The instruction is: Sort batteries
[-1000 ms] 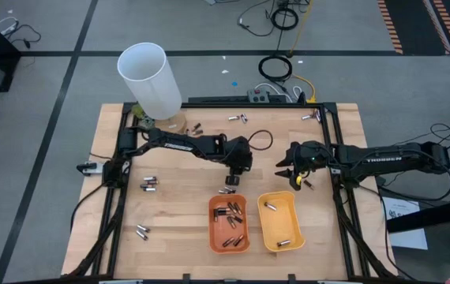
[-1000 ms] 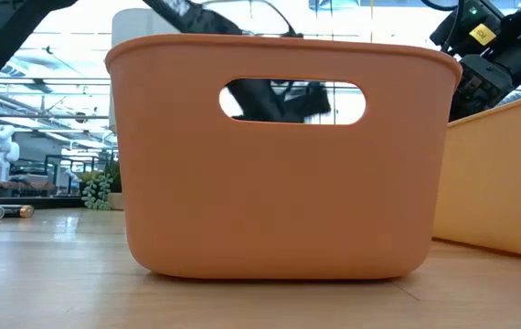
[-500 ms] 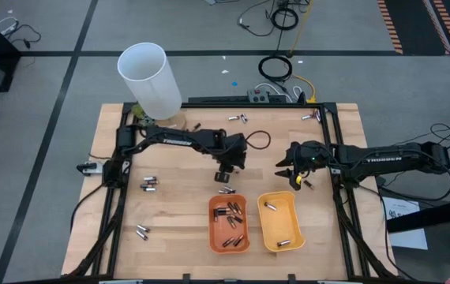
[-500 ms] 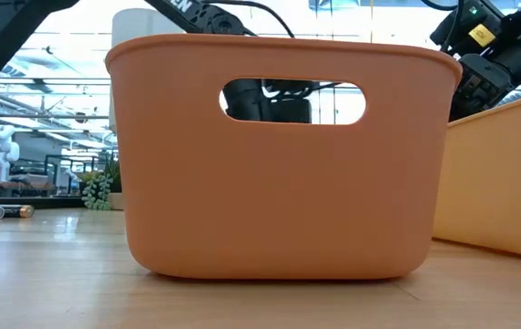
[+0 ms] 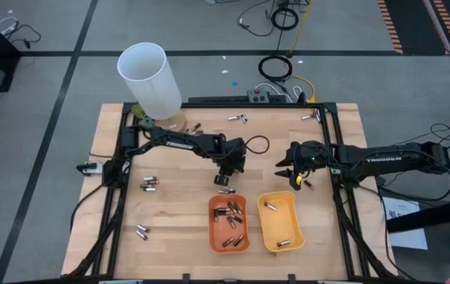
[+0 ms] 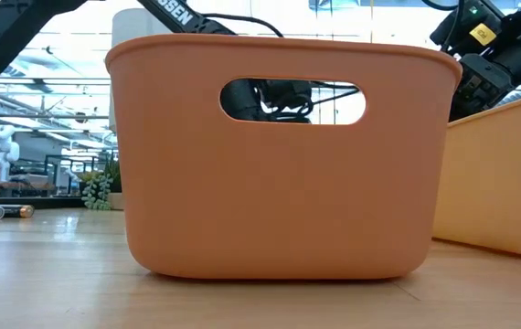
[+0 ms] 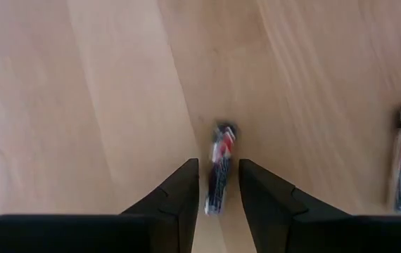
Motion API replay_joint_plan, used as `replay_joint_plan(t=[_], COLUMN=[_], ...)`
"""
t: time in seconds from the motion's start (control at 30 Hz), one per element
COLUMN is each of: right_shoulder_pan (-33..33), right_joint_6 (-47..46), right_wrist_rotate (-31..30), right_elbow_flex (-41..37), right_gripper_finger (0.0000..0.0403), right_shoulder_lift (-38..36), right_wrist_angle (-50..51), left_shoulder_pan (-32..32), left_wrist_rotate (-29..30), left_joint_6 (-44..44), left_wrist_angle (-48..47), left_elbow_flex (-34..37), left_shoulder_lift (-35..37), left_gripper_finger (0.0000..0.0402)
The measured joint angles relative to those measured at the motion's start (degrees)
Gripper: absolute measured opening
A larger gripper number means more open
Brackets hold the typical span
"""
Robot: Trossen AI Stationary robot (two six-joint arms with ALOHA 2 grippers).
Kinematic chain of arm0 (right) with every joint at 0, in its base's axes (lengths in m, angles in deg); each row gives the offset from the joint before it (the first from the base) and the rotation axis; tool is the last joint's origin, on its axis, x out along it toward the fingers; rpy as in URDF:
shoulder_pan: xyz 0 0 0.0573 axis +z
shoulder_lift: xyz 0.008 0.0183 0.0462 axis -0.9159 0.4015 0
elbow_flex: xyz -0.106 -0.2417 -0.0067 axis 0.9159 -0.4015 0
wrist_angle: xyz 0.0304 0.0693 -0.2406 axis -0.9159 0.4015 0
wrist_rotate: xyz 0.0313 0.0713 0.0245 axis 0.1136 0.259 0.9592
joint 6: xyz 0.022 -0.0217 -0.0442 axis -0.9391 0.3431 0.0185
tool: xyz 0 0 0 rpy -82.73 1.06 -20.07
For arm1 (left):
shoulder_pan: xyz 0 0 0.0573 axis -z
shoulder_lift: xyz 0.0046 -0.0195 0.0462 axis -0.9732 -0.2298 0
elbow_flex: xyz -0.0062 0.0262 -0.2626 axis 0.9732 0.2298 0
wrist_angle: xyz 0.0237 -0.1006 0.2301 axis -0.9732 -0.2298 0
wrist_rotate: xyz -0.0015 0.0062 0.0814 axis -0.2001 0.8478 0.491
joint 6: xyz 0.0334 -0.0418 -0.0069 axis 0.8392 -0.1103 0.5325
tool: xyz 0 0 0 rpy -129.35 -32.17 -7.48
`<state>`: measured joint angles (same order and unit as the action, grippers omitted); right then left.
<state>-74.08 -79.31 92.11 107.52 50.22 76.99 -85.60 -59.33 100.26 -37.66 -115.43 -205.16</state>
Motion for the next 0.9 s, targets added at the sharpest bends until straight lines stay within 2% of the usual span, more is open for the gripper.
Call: replay_joint_plan(t=[0.2,0.5,0.9], right_shoulder_pan=[0.0,-0.02,0.02], right_joint_6=[-1.21,-2.46,-4.4], right_wrist_rotate=[0.0,0.01,0.13], right_elbow_flex=[0.02,0.02,0.02], right_gripper_finger=[0.016,0.016,0.016], right_shoulder_lift=[0.0,0.0,0.0], right_wrist_angle=[-0.05,-0.14,-0.11], left_shoulder_pan=[0.02,0.02,1.68], left_wrist_rotate=[-0.04,-0.01,0.48], left_joint_6=[0.32,-4.49,-6.97], left_wrist_angle=[0.29,0.09,3.0], left_elbow_flex=[-0.26,-0.24,0.05], left_shoulder_lift=[-1.4,-1.55,1.75], left_gripper_finger=[0.0103,0.0022,0.0017])
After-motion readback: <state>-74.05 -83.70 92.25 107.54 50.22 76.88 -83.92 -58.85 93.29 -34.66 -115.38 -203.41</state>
